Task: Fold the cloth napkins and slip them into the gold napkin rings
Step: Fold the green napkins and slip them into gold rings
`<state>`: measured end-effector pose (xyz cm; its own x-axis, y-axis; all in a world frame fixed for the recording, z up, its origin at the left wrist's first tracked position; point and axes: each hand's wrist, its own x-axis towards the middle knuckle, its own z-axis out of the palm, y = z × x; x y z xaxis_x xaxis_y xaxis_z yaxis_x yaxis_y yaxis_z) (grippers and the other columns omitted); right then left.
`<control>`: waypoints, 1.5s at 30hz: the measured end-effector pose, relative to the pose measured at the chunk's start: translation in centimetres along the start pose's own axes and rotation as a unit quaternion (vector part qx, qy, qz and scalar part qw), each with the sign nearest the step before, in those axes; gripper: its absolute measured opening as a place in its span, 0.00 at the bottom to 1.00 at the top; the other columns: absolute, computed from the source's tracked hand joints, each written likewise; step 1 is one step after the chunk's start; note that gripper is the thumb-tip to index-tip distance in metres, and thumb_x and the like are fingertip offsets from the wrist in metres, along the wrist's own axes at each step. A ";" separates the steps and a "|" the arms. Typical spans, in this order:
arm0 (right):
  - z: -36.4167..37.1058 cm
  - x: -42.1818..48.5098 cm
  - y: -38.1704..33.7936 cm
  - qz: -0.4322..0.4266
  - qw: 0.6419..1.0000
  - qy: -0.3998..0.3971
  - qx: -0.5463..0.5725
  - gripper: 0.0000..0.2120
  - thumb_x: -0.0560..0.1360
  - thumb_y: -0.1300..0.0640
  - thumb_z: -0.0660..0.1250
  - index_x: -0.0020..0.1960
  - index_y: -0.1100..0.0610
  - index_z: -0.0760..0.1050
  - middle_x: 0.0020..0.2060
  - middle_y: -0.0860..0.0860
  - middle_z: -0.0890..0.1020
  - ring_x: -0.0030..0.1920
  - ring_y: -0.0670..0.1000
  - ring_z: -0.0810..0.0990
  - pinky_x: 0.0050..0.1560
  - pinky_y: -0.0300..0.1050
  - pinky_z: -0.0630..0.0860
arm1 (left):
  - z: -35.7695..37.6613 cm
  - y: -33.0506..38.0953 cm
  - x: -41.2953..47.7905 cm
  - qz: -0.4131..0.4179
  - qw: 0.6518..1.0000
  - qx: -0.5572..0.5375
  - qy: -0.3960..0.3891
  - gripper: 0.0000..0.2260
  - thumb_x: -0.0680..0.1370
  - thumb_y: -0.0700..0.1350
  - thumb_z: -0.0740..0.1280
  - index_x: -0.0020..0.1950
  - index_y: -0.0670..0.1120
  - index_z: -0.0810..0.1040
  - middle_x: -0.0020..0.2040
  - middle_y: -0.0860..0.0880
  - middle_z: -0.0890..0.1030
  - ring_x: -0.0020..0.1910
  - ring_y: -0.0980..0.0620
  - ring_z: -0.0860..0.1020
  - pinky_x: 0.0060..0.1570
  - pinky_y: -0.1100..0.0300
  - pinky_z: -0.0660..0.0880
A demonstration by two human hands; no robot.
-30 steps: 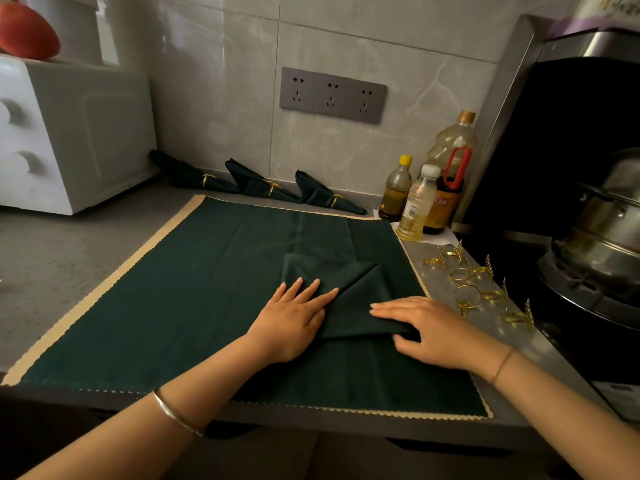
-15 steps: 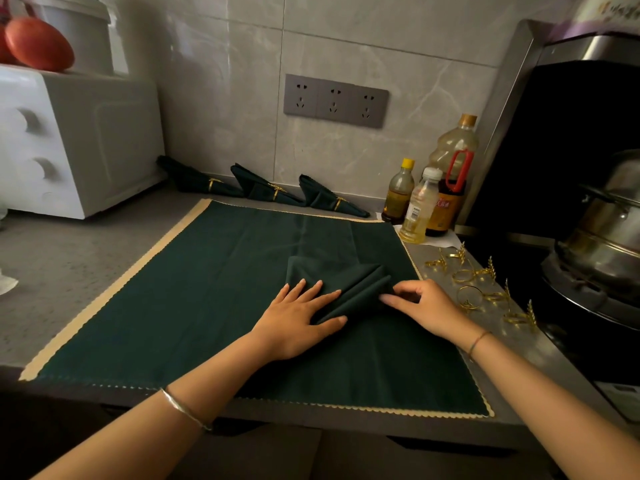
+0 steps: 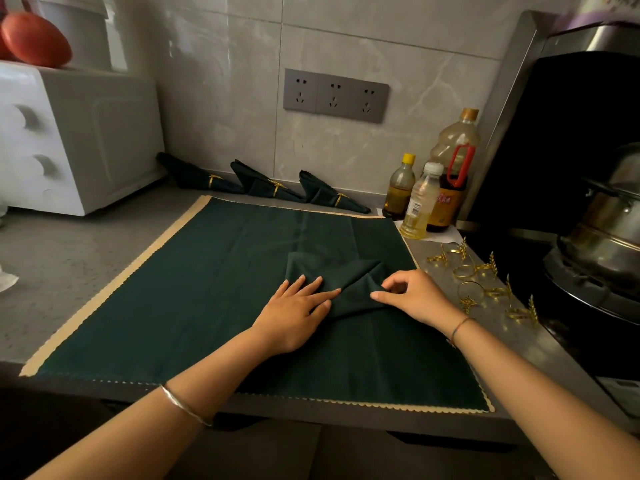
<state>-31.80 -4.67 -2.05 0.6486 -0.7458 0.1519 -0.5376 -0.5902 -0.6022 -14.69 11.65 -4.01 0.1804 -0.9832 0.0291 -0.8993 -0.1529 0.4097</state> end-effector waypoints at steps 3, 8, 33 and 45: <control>0.2 0.3 -0.4 0.007 1.000 -0.019 -0.002 0.06 0.70 0.52 0.74 0.40 0.53 0.79 0.35 0.49 0.79 0.37 0.47 0.76 0.37 0.36 0.70 | -0.3 0.0 0.0 -0.013 1.000 -0.002 -0.027 0.20 0.83 0.55 0.46 0.76 0.62 0.55 0.79 0.53 0.50 0.77 0.50 0.43 0.74 0.53 0.38; -0.2 0.9 -1.0 0.010 0.999 -0.046 -0.011 0.06 0.70 0.54 0.74 0.41 0.54 0.79 0.34 0.47 0.78 0.35 0.45 0.74 0.37 0.36 0.70 | -2.4 -0.2 3.8 -0.044 0.999 0.011 0.005 0.23 0.83 0.57 0.48 0.77 0.55 0.54 0.79 0.50 0.53 0.78 0.47 0.48 0.74 0.50 0.44; 1.1 2.1 -0.1 0.039 0.999 0.028 0.004 0.15 0.72 0.53 0.72 0.57 0.52 0.74 0.58 0.52 0.74 0.53 0.48 0.71 0.53 0.41 0.70 | -4.8 3.0 1.7 -0.140 0.980 -0.108 -0.089 0.43 0.75 0.49 0.71 0.76 0.40 0.44 0.30 0.48 0.78 0.18 0.59 0.74 0.22 0.65 0.72; 3.0 0.8 0.0 -0.054 0.990 0.129 0.007 0.12 0.72 0.58 0.71 0.53 0.52 0.73 0.51 0.49 0.77 0.49 0.47 0.75 0.46 0.39 0.70 | -0.2 3.3 4.0 0.067 0.988 0.135 -0.029 0.23 0.84 0.51 0.46 0.79 0.49 0.47 0.79 0.51 0.50 0.78 0.50 0.46 0.74 0.53 0.40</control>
<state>-29.74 -4.34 -4.27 0.5418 -0.7339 0.4097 -0.4645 -0.6677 -0.5818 -16.83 7.27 -2.36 0.0373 -0.9992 0.0107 -0.9885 -0.0353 0.1472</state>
